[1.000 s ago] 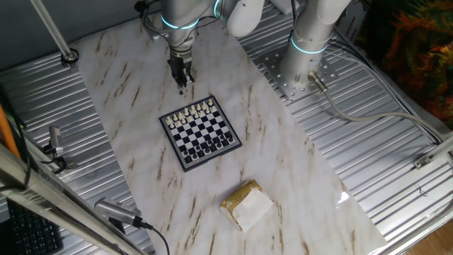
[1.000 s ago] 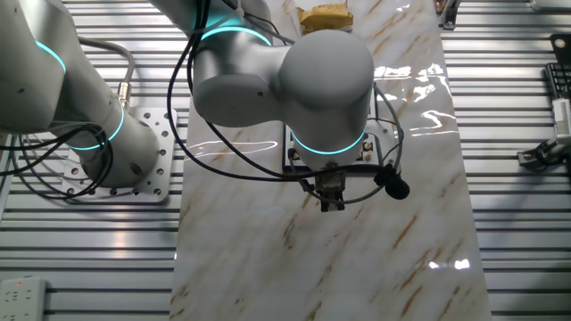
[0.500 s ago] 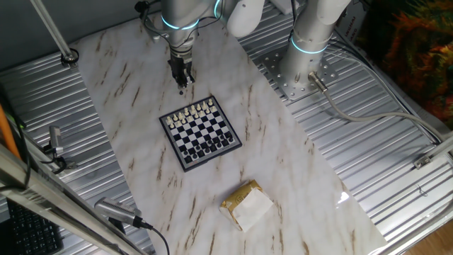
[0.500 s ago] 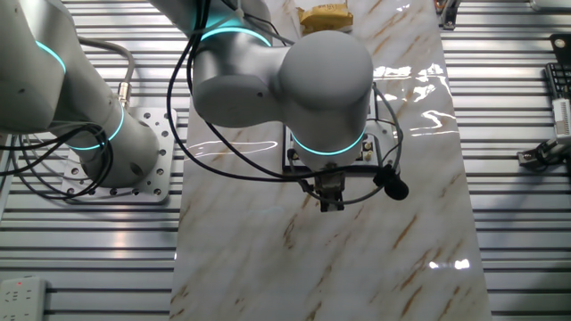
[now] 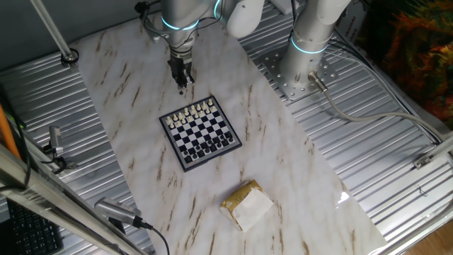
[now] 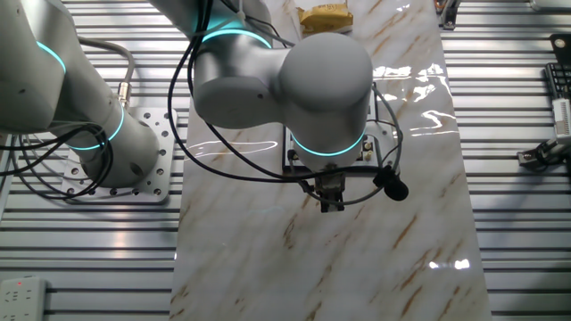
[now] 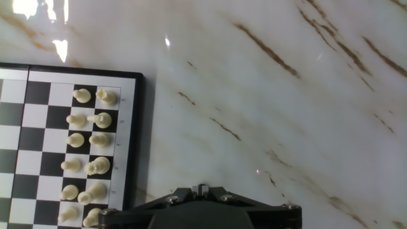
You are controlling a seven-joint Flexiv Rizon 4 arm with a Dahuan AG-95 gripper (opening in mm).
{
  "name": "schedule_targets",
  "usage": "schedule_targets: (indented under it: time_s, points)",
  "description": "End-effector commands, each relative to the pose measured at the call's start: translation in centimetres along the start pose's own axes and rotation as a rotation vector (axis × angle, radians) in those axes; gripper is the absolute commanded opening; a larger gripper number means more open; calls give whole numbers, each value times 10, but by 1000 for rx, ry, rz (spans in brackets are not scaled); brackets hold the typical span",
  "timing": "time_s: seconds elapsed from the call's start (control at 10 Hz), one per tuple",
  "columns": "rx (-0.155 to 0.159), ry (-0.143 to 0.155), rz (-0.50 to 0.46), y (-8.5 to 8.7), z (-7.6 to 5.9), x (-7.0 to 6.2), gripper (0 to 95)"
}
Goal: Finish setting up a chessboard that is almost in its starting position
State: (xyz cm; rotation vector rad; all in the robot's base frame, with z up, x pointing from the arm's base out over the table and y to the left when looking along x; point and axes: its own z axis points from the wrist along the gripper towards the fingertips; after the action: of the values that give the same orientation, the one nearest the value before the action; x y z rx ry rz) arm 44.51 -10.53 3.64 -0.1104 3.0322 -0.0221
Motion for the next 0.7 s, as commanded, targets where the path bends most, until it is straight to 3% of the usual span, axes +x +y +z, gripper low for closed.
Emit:
schedule_targets:
  time_s: [0.1, 0.7]
  points:
    - [0, -2, 0, 0, 2, 0, 0]
    - [-5, 0, -7, 0, 4, 0, 0]
